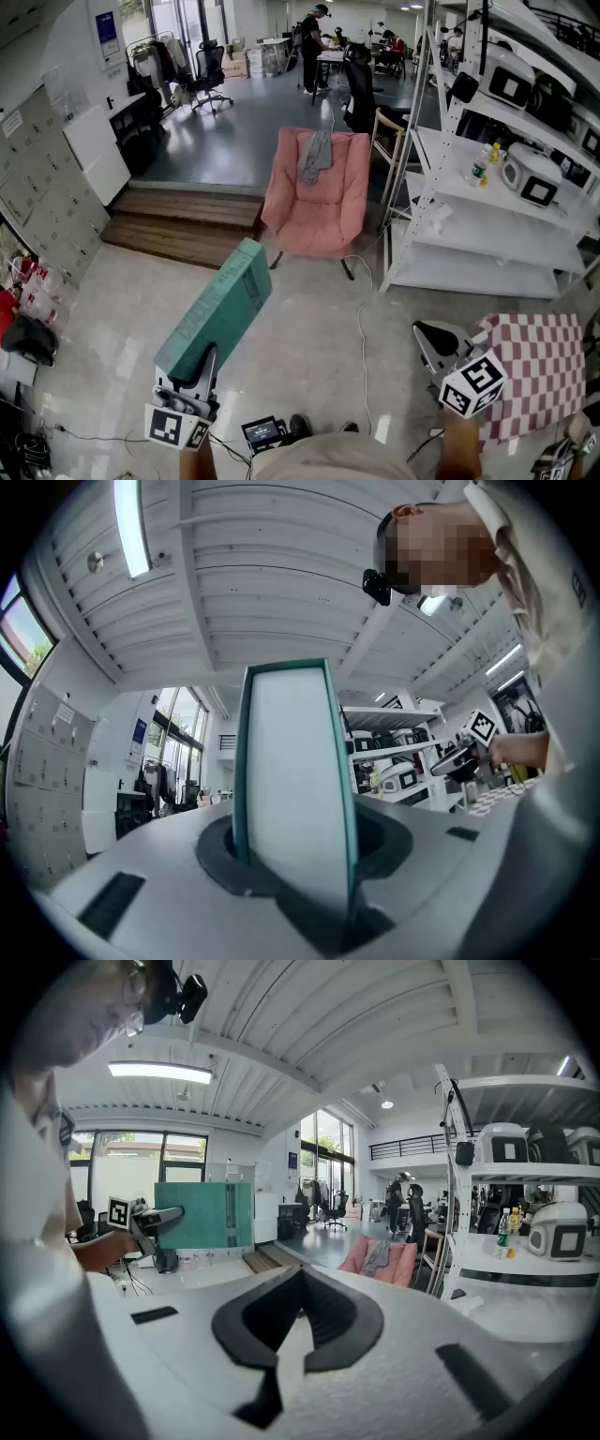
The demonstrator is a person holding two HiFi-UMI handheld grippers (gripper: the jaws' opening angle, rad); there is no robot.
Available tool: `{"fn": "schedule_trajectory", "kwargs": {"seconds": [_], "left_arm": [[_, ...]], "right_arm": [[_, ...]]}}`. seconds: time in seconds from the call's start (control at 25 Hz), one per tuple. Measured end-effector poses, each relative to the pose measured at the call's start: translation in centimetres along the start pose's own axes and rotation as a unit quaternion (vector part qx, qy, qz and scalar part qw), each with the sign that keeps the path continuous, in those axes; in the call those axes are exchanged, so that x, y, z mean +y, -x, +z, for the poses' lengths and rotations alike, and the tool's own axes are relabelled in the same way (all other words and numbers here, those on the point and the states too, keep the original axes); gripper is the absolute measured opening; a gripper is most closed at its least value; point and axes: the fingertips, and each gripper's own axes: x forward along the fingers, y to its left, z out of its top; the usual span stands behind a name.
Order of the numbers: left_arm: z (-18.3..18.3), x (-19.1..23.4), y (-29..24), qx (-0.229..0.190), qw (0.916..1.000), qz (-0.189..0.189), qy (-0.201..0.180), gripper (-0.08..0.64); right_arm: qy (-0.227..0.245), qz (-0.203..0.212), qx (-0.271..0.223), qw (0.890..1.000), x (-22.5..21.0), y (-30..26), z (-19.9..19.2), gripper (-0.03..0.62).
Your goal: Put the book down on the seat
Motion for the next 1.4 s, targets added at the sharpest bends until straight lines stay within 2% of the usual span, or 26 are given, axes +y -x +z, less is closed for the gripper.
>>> {"fn": "schedule_trajectory", "kwargs": {"seconds": [0.36,0.56,0.8,1.04,1.4], "left_arm": [[-0.5,-0.8,-0.2,0.003,0.9999,-0.015,0.004,0.160],[-0.8,-0.4,-0.5,0.003,0.9997,-0.022,0.008,0.160],[-1.9,1.3,-1.2,0.004,0.9995,-0.028,0.015,0.160],[-3.6,3.2,-2.8,0.006,0.9989,-0.037,0.028,0.159],[-5.7,2.3,-6.8,0.014,0.9957,-0.077,0.050,0.158]], "right_arm": [[-0.002,-0.001,0.002,1.000,0.1,0.3,-0.5,-0.009],[-0.015,0.005,-0.013,1.000,0.4,-0.2,-0.1,-0.008],[-0.037,-0.011,-0.015,0.999,0.3,-1.9,-0.6,-0.006],[-0.040,-0.028,-0.009,0.999,0.0,-3.9,-1.0,-0.006],[-0.056,-0.046,0.010,0.997,-2.0,-5.0,-2.7,-0.006]]}}
